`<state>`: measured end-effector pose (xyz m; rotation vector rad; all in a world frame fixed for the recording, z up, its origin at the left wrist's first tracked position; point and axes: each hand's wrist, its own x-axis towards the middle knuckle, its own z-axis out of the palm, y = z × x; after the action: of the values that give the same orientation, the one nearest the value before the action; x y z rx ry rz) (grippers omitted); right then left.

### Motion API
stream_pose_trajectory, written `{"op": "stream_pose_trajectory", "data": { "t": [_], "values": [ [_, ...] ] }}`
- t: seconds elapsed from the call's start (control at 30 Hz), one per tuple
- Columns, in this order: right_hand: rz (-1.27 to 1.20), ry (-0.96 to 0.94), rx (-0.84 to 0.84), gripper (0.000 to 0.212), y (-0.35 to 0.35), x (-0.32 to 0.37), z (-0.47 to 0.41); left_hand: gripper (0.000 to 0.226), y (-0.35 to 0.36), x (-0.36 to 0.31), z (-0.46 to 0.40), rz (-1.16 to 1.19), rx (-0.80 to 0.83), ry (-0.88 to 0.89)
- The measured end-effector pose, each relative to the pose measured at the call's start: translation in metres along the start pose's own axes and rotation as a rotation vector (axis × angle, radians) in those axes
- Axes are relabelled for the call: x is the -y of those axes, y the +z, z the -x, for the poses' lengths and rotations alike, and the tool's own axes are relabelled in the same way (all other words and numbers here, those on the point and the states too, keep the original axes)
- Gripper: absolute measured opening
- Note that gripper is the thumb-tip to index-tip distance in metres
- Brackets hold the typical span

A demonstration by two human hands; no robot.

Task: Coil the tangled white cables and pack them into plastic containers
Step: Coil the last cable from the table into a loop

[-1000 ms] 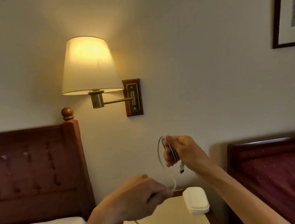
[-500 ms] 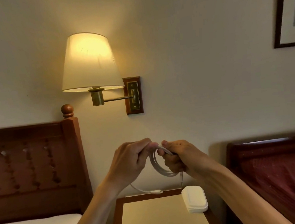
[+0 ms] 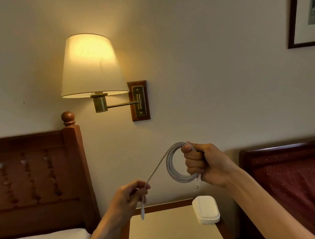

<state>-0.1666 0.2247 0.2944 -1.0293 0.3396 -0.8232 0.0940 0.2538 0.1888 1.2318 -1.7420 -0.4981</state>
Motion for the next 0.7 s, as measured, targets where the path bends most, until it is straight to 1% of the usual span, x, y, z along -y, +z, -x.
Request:
{"op": "stream_pose_trajectory", "data": {
  "t": [0.07,0.1,0.17,0.2,0.23,0.27,0.33,0.43,0.5,0.53,0.57,0.6,0.63,0.67,0.7],
  "values": [
    [-0.044,-0.002,0.007,0.040,-0.003,-0.002,-0.003,0.015,0.005,-0.010,-0.002,0.051,-0.041,-0.087],
    [-0.057,0.002,0.014,0.039,-0.002,-0.004,-0.004,0.013,0.006,-0.020,-0.004,0.158,-0.102,-0.136],
    [-0.057,0.011,0.029,0.037,0.001,-0.010,-0.007,0.011,0.006,-0.045,-0.014,0.460,-0.253,-0.231],
    [-0.051,0.015,0.037,0.035,0.004,-0.013,-0.007,0.012,0.006,-0.057,-0.018,0.584,-0.299,-0.263],
    [-0.049,0.015,0.042,0.034,0.007,-0.016,-0.008,0.013,0.007,-0.069,-0.023,0.665,-0.312,-0.280],
    [-0.051,0.016,0.042,0.034,0.009,-0.018,-0.008,0.013,0.008,-0.078,-0.027,0.723,-0.303,-0.296],
    [-0.051,0.015,0.030,0.036,0.011,-0.019,-0.009,0.015,0.011,-0.093,-0.031,0.823,-0.235,-0.339],
    [0.001,-0.013,-0.007,0.038,0.010,-0.016,-0.012,0.020,0.017,-0.107,-0.029,1.017,-0.049,-0.416],
    [0.031,-0.034,-0.031,0.039,0.009,-0.011,-0.014,0.024,0.021,-0.109,-0.025,1.123,0.041,-0.408],
    [0.046,-0.047,-0.040,0.039,0.008,-0.008,-0.016,0.031,0.023,-0.111,-0.023,1.150,0.061,-0.387],
    [0.067,-0.061,-0.047,0.039,0.009,-0.004,-0.017,0.039,0.026,-0.113,-0.022,1.101,0.041,-0.356],
    [0.095,-0.072,-0.053,0.039,0.010,-0.001,-0.019,0.040,0.029,-0.115,-0.021,0.952,-0.008,-0.306],
    [0.128,-0.082,-0.062,0.039,0.012,0.001,-0.021,0.033,0.033,-0.118,-0.021,0.741,-0.078,-0.248],
    [0.162,-0.093,-0.077,0.040,0.014,0.003,-0.023,0.021,0.036,-0.120,-0.022,0.526,-0.163,-0.184],
    [0.191,-0.105,-0.096,0.040,0.016,0.004,-0.026,0.013,0.038,-0.121,-0.022,0.387,-0.226,-0.140]
  ]
}}
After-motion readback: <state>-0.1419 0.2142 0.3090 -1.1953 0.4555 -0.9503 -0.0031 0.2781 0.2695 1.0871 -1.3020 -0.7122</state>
